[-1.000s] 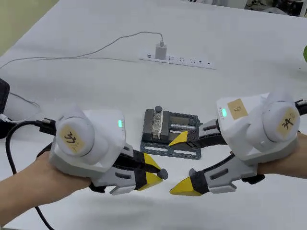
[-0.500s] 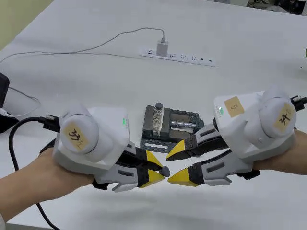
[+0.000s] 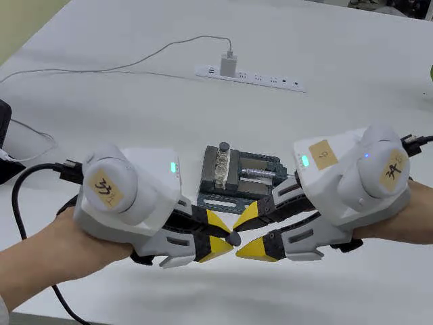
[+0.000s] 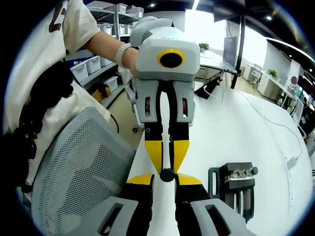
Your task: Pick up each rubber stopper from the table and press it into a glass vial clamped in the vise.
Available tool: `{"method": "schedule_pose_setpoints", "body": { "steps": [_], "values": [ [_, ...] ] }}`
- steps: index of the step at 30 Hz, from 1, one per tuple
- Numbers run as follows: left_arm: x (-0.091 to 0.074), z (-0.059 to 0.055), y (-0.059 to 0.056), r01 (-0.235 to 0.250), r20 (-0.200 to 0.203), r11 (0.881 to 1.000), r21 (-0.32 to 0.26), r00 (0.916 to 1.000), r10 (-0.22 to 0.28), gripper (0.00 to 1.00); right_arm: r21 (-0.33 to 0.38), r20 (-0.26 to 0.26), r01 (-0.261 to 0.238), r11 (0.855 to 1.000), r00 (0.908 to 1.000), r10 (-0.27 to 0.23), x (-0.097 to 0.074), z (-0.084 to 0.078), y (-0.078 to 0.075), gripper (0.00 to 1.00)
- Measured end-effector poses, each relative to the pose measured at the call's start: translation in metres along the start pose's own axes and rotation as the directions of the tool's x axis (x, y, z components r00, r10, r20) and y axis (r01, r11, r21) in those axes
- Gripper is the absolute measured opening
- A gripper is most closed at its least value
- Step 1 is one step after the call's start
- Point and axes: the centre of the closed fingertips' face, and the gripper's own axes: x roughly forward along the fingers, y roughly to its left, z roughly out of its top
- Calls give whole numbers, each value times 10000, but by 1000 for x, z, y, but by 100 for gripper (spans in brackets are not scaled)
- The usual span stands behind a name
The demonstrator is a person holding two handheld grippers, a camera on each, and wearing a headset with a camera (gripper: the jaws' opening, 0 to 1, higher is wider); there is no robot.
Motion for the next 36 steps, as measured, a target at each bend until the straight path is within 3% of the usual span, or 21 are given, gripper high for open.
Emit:
{"method": "schedule_pose_setpoints", "body": {
  "steps": [17, 27, 36],
  "values": [
    [1, 1, 1, 75, 14, 9997, -218, 10000, -75, 3, -223, -247, 92, 9997, 9996, -97, -1, 0, -5, 8],
    [3, -1, 1, -19, -361, 9983, 579, 9993, 40, 3, 137, -425, -21, 9999, 9991, 27, 0, -1, -7, 7],
    [2, -1, 6, -207, 140, 9996, -174, 9997, 210, 4, 390, -467, -12, 9992, 9989, 30, 0, -1, -10, 6]
  ]
}}
